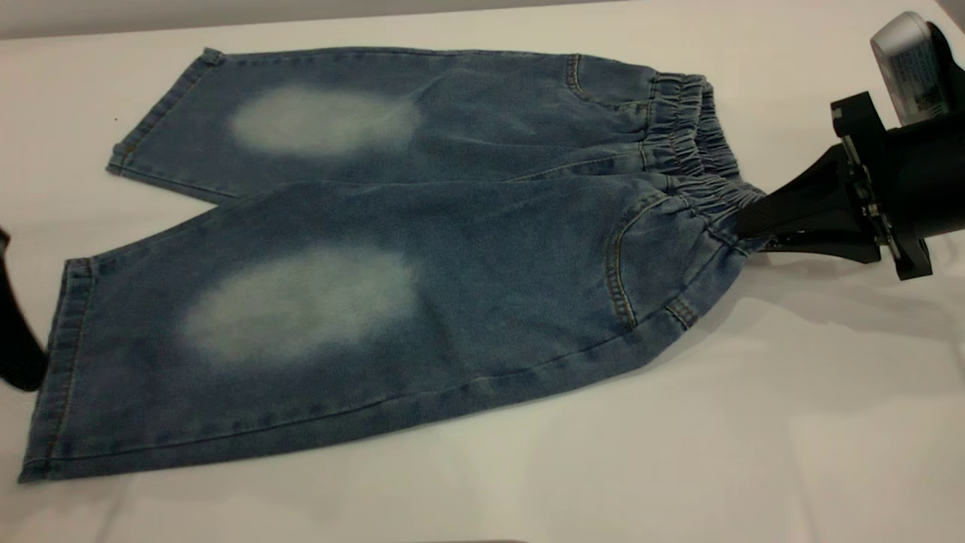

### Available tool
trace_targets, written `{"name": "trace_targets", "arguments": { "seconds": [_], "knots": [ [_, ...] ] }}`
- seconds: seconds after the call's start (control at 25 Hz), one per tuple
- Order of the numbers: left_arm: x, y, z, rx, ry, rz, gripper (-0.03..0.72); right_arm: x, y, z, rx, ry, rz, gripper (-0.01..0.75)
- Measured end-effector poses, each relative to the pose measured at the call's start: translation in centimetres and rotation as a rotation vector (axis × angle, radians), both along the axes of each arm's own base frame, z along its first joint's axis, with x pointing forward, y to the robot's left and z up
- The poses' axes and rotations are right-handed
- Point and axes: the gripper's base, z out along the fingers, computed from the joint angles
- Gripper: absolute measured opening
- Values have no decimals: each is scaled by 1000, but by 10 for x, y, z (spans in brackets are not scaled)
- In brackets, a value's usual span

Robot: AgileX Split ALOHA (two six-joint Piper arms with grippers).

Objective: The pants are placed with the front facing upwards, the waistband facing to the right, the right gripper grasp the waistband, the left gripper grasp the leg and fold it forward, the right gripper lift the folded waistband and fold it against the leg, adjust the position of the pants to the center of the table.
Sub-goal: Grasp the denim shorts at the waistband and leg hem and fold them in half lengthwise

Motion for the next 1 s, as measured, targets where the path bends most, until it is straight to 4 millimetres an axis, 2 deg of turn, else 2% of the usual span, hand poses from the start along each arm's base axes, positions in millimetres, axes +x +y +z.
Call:
{"name": "trace_targets", "arguments": {
  "seconds": [0.36, 0.52, 1.0],
  "knots": [
    [0, 8, -6, 76, -50, 64, 555, 0, 0, 0, 0, 0, 0, 40],
    [-4, 7, -22, 73, 3, 74, 554, 0, 0, 0, 0, 0, 0, 40],
    [2, 4, -73, 102, 60, 31, 554, 0, 0, 0, 0, 0, 0, 40]
  ]
}}
